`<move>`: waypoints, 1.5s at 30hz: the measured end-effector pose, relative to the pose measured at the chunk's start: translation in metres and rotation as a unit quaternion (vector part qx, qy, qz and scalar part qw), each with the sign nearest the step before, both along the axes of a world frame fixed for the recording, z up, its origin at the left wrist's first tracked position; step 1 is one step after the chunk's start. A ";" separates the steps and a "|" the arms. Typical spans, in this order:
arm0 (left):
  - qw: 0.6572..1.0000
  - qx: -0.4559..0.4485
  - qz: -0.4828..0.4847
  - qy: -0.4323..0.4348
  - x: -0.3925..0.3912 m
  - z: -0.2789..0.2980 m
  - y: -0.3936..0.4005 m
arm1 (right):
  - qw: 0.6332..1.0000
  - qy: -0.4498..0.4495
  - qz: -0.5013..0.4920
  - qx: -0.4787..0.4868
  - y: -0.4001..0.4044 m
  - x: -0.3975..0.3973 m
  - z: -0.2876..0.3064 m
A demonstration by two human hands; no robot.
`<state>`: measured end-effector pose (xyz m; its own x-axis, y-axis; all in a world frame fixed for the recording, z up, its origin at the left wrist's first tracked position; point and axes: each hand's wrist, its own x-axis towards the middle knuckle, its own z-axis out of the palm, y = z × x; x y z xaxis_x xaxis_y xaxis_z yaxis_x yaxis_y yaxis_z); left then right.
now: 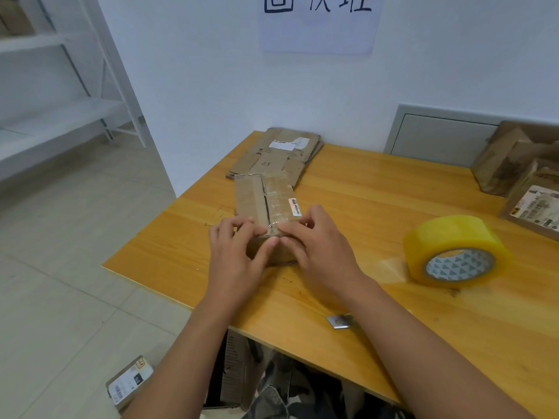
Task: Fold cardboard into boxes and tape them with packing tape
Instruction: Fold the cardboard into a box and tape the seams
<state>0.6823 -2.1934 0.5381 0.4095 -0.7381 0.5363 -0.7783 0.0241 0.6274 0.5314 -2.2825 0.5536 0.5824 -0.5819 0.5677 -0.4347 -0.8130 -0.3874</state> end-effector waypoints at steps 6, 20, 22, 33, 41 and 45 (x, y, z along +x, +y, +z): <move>0.998 -0.031 0.008 -0.057 -0.005 -0.002 -0.004 | 0.999 -0.018 0.028 0.015 -0.005 -0.005 -0.005; 0.996 -0.027 -0.051 -0.072 0.006 0.000 0.001 | 0.995 -0.084 0.057 0.006 -0.012 -0.016 -0.007; 0.995 -0.035 -0.069 -0.067 0.013 0.002 0.003 | 0.993 -0.091 0.070 0.013 -0.014 -0.016 -0.010; 0.999 -0.022 -0.035 0.021 0.016 0.001 0.013 | 0.989 -0.124 0.071 0.036 -0.018 -0.021 -0.016; 0.998 -0.029 -0.051 0.031 0.021 0.005 0.015 | 0.990 -0.112 0.055 0.065 -0.019 -0.022 -0.018; 0.997 -0.052 -0.048 0.023 0.020 0.006 0.017 | 0.990 -0.115 0.050 0.057 -0.016 -0.018 -0.015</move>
<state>0.7025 -2.1765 0.5438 0.3653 -0.7174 0.5933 -0.7391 0.1639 0.6533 0.5132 -2.2985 0.5391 0.5024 -0.5954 0.6269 -0.2436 -0.7932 -0.5581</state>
